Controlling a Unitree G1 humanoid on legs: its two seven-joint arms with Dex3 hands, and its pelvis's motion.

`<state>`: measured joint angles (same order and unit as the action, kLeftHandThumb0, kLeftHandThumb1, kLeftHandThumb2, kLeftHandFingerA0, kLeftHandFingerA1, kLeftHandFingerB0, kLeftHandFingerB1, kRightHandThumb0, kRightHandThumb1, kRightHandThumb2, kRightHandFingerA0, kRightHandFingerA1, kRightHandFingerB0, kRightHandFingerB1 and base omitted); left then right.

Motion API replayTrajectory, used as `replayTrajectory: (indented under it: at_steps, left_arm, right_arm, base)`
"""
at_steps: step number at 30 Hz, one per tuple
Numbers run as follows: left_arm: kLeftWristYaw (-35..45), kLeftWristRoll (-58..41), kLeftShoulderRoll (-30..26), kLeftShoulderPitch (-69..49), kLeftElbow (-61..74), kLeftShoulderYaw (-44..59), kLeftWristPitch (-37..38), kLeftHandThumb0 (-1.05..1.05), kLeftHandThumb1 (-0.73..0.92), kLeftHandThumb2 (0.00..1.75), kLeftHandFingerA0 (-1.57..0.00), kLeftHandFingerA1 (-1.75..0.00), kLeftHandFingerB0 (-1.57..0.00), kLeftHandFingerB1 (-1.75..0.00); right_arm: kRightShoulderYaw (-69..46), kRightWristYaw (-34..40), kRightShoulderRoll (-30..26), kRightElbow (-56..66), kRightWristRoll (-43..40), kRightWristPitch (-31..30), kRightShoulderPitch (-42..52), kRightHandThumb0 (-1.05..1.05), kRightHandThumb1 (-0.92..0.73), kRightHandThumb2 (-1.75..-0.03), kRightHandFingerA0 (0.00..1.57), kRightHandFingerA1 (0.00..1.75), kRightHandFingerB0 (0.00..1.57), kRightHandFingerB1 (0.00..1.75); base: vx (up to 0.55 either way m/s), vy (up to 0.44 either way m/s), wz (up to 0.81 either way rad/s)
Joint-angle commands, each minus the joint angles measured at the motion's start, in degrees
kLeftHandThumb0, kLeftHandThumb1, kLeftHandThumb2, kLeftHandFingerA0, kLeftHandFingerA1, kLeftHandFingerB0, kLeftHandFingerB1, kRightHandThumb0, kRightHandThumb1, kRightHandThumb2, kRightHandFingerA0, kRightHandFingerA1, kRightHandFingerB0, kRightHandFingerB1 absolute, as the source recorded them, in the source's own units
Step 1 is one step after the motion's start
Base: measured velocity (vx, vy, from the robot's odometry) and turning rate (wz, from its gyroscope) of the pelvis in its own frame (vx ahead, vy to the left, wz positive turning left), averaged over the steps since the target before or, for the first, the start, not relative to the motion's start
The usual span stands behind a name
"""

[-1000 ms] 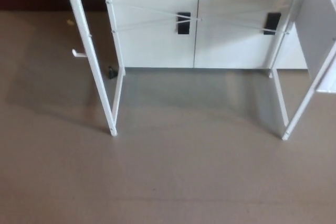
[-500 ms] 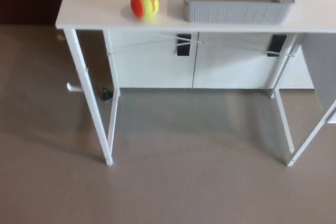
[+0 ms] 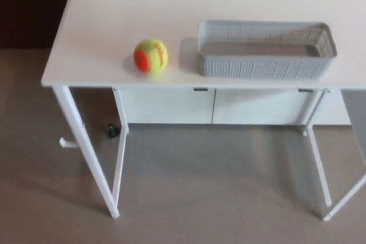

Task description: The robot walk towards a table in front and uses its left hand to pickup a tennis ball on the left side and put it in a container on the right hand side

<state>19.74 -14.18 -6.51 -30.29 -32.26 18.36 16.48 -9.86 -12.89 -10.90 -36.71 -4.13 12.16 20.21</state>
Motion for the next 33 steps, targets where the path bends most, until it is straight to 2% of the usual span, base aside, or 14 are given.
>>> replayTrajectory:
  at_steps: [1,8,13,14,19,33]
  left_arm:
    - [0.37,0.12,-0.76,0.10,-1.46,0.38,1.84,-0.16,0.55,0.56,-0.40,-0.35,-0.35,-0.33]
    - [0.08,0.55,-0.76,-0.55,-0.42,0.02,1.73,-0.17,0.56,0.57,-0.38,-0.35,-0.35,-0.33]
    - [-0.20,0.50,-0.39,-1.97,1.08,-0.14,0.98,-0.17,0.56,0.57,-0.38,-0.36,-0.35,-0.33]
    - [-0.49,0.15,-0.16,-2.04,1.19,0.02,0.24,-0.15,0.55,0.57,-0.39,-0.36,-0.36,-0.33]
    - [-0.24,-0.01,-0.06,-2.21,1.19,-0.03,0.20,-0.15,0.57,0.57,-0.39,-0.35,-0.36,-0.33]
    - [-1.23,0.62,-0.31,-1.68,0.28,-0.10,0.26,-0.16,0.55,0.56,-0.40,-0.35,-0.36,-0.33]
  right_arm:
    - [0.77,-0.22,-1.02,1.00,0.82,0.28,0.12,-0.30,-0.59,-0.58,0.63,0.47,0.35,0.37]
    - [0.66,0.16,-0.76,1.28,0.41,0.52,0.51,-0.29,-0.57,-0.57,0.65,0.48,0.34,0.36]
    - [0.97,0.05,-0.68,4.73,0.39,-1.66,2.46,-0.29,-0.58,-0.57,0.64,0.47,0.33,0.36]
    - [0.98,0.36,-1.10,1.37,1.02,-0.16,1.25,-0.32,-0.56,-0.57,0.66,0.47,0.34,0.36]
    - [1.20,0.39,-1.40,-0.33,1.52,1.32,0.45,-0.32,-0.56,-0.57,0.65,0.47,0.33,0.36]
    - [1.42,0.62,-1.08,1.06,1.26,0.24,0.69,-0.32,-0.56,-0.57,0.65,0.48,0.31,0.35]
  base:
    - [0.30,-0.110,0.04]
    - [0.23,-0.008,-0.10]
    - [0.31,0.270,-0.18]
    - [0.28,0.404,-0.16]
    - [0.17,0.164,0.06]
    - [0.06,-0.100,0.00]
